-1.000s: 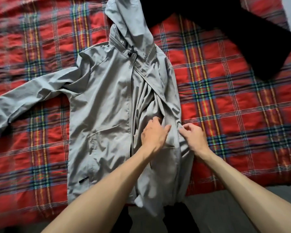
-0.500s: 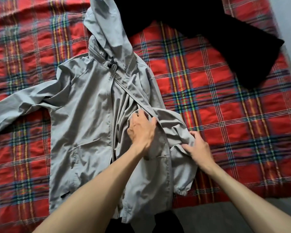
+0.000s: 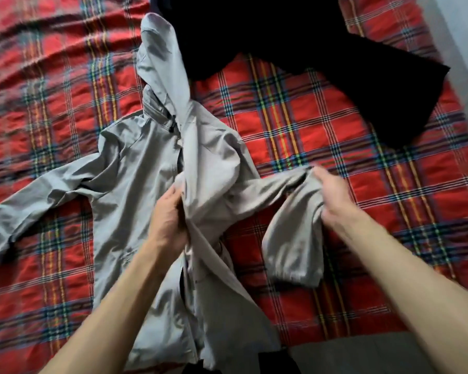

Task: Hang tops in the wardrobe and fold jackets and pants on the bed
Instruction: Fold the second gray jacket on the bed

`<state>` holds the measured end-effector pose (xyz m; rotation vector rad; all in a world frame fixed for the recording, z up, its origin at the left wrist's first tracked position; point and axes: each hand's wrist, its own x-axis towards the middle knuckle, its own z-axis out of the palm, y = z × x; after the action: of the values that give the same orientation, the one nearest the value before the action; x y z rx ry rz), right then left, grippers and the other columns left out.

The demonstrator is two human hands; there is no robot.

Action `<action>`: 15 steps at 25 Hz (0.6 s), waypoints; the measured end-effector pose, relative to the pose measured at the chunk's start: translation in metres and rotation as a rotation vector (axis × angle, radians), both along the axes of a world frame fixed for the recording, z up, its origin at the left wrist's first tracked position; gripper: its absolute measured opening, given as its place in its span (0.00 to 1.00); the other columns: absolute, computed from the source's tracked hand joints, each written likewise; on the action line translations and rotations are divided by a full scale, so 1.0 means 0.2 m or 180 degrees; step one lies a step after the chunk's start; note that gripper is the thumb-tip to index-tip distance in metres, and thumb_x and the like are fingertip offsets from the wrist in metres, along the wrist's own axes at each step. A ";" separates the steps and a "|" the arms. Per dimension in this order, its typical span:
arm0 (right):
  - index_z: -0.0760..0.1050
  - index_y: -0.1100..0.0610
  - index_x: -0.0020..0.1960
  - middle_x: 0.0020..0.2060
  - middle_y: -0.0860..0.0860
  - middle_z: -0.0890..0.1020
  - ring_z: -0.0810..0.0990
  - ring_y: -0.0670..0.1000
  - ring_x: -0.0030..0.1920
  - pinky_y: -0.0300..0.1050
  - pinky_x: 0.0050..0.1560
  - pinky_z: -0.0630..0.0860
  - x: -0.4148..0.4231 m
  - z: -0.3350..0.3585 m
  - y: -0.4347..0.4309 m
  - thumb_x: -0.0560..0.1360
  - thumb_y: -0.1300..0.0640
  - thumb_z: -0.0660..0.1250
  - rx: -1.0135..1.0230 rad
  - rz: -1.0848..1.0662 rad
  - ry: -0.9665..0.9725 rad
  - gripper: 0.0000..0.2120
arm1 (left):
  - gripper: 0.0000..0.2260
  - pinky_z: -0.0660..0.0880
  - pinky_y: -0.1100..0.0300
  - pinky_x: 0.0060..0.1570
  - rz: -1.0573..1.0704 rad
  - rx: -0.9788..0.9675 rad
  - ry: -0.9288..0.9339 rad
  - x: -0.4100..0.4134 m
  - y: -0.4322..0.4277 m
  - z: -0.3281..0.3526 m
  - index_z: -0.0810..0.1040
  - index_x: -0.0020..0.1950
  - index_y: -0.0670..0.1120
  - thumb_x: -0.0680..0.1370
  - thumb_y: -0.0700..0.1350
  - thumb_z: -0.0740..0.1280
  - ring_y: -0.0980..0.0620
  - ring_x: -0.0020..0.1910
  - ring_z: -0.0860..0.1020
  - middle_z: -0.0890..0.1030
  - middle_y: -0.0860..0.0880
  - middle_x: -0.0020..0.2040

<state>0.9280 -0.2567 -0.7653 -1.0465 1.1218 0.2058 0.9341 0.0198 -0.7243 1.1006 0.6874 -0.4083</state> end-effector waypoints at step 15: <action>0.55 0.58 0.77 0.65 0.57 0.71 0.74 0.58 0.64 0.51 0.61 0.71 -0.58 -0.18 0.56 0.73 0.37 0.67 -0.2525 0.4351 0.0271 0.43 | 0.06 0.76 0.53 0.40 -0.1326 0.2069 -0.0408 0.24 -0.12 -0.12 0.80 0.48 0.46 0.75 0.45 0.65 0.50 0.42 0.78 0.82 0.47 0.44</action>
<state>0.8115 -0.1437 -0.8019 -2.4264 0.3424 0.9280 0.9822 -0.0045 -0.7491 1.8856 0.4797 -0.4755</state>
